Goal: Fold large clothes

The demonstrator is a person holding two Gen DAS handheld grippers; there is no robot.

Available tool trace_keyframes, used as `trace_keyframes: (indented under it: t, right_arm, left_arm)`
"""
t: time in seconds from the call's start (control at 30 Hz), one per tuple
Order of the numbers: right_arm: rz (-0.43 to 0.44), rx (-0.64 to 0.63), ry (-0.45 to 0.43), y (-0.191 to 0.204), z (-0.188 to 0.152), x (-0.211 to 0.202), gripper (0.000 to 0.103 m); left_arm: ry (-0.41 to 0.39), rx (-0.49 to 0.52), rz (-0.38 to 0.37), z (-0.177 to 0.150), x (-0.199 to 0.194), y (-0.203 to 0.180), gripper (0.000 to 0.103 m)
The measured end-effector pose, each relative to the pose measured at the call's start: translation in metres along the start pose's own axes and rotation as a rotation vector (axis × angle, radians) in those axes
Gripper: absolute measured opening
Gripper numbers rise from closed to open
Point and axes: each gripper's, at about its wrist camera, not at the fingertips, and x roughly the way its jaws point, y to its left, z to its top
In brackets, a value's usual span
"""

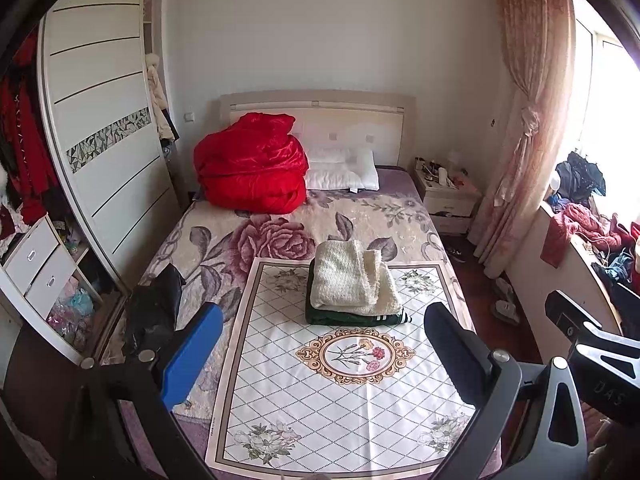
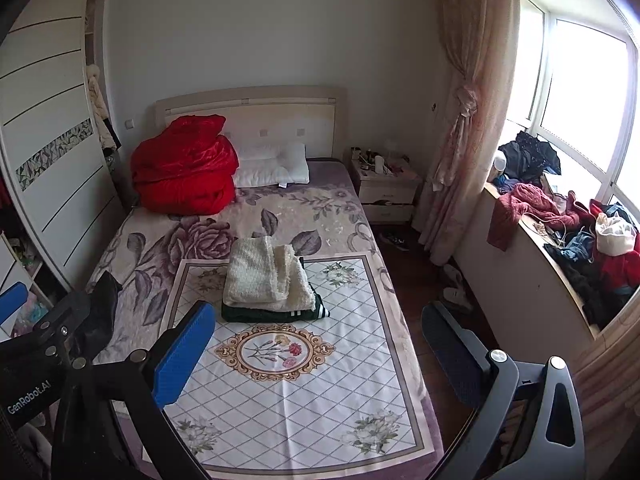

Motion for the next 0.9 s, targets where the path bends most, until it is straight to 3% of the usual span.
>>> trace_keyframes:
  t: [0.9]
  right_arm:
    - [0.007,-0.015,0.012,0.001,-0.010,-0.002,0.103]
  left_arm:
    - [0.014,0.006,0.014,-0.008,-0.003,0.003,0.103]
